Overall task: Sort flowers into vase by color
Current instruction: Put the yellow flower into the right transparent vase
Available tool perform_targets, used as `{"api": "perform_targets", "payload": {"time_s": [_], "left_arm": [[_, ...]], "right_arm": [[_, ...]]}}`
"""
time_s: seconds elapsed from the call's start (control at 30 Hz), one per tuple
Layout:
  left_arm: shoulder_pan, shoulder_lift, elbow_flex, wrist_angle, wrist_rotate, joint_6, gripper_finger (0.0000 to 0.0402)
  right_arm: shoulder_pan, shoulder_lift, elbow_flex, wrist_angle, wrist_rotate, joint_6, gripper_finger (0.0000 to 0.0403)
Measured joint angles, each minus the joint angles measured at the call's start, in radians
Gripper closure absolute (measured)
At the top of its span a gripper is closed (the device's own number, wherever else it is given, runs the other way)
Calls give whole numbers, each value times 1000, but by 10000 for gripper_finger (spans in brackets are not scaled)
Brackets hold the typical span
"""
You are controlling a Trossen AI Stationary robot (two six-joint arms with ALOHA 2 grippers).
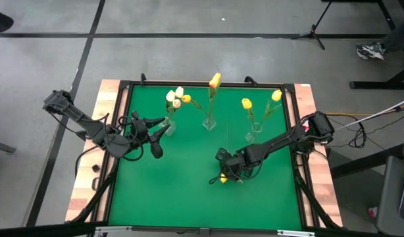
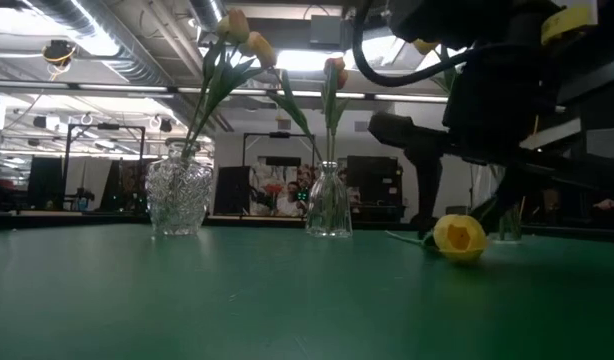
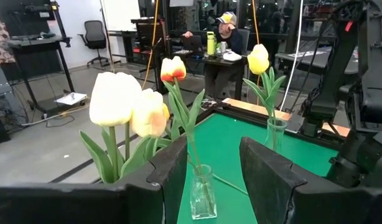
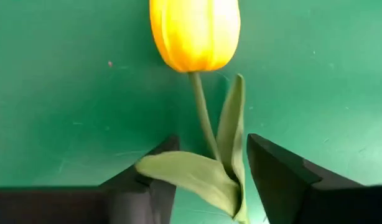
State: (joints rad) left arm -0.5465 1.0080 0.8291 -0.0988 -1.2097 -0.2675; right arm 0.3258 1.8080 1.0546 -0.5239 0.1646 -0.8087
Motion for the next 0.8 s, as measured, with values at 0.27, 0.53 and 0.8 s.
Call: {"api": "perform_targets", "payload": {"time_s": [0.27, 0.53, 0.8], "left_arm": [[0, 0, 0, -51, 6, -65, 256], [0, 0, 0, -49, 18, -67, 256], [0, 0, 0, -48, 20, -67, 256]], "right_arm": [[2, 25, 2, -6, 10, 74, 316], [10, 7, -2, 2, 35, 246, 388], [21, -51, -3, 19, 74, 325, 396]]}}
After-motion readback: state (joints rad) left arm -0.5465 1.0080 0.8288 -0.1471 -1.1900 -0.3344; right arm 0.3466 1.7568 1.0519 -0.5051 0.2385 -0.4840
